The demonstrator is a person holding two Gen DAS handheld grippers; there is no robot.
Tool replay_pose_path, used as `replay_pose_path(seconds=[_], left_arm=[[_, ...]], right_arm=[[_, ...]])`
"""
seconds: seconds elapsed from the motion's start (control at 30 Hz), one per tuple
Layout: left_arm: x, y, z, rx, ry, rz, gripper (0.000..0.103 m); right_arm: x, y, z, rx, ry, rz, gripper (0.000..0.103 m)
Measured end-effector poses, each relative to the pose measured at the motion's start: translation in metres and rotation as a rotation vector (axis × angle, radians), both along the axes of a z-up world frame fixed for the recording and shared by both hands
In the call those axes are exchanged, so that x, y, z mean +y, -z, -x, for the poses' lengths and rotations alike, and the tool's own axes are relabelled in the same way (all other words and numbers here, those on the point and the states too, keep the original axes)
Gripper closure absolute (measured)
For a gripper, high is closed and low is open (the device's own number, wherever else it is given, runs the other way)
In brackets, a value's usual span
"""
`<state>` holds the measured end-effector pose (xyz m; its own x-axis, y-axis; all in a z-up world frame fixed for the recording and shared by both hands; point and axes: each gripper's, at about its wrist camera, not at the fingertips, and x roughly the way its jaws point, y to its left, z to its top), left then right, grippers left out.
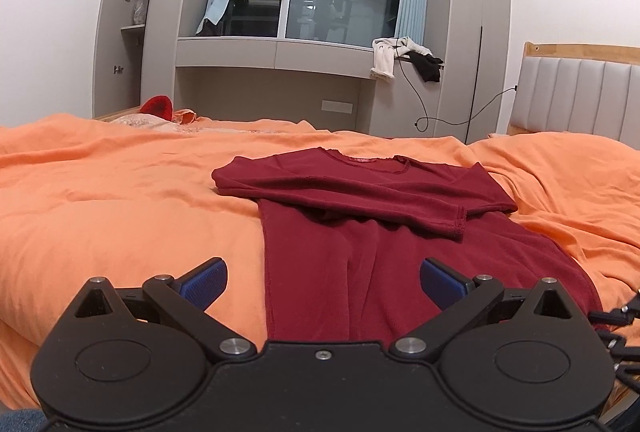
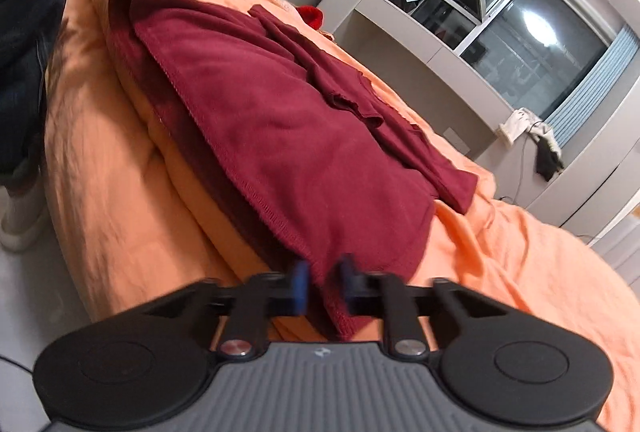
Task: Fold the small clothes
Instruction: 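Grasp the hem with the right gripper and lift it toward the collar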
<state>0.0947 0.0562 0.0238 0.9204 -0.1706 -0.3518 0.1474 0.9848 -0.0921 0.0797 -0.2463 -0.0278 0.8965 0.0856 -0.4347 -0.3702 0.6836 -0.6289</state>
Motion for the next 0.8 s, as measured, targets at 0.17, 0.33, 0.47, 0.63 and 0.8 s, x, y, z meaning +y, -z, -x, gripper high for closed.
replay_pose_path(seconds=[0.17, 0.33, 0.47, 0.63, 0.8], left_arm=[[0.001, -0.001, 0.002, -0.007, 0.007, 0.008, 0.001], [0.0, -0.001, 0.004, -0.019, 0.022, 0.003, 0.001], [-0.001, 0.0, 0.004, -0.016, 0.027, -0.001, 0.001], [0.001, 0.002, 0.004, -0.011, 0.03, -0.009, 0.001], [-0.002, 0.002, 0.002, -0.005, 0.029, -0.013, 0.001]], right_arm=[[-0.008, -0.009, 0.011, -0.046, 0.027, 0.073, 0.102], [-0.023, -0.015, 0.009, -0.039, 0.069, 0.102, 0.102], [-0.011, -0.001, -0.001, 0.013, 0.046, 0.173, 0.102], [-0.008, 0.011, -0.011, 0.047, 0.023, 0.221, 0.1], [-0.008, 0.017, -0.007, 0.049, -0.013, 0.246, 0.062]])
